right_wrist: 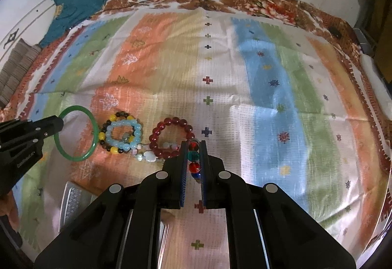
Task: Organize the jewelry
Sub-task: 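Carry green bangle into the tin with left tool while right tool drops multicolour bracelet in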
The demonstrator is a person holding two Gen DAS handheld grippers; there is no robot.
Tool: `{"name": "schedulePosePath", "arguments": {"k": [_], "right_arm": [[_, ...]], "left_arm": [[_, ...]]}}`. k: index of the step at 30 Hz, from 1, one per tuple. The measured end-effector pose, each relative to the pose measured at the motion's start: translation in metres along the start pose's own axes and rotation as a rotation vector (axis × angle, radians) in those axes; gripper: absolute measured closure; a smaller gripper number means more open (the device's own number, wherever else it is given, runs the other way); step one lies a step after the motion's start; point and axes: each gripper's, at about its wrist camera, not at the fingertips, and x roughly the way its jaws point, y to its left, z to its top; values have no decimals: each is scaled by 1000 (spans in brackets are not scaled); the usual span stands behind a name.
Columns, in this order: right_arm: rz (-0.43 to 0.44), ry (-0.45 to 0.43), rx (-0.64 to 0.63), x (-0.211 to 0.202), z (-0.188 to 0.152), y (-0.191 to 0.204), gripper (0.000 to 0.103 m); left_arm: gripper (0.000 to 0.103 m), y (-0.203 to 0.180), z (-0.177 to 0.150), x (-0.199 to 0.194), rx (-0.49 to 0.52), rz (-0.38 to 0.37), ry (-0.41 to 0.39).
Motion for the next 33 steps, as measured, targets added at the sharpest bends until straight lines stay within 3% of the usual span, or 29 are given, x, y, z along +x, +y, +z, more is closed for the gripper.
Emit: {"name": "schedulePosePath", "arguments": {"k": [25,33], "right_arm": [[79,-92,-12,-58,-16,10,93],[100,-115,-36,-74,-29,17,93]], "left_arm": [[96,-11,-26,-46,1,-49,-43],[96,-18,-48,-64,10,-67,-49]]}}
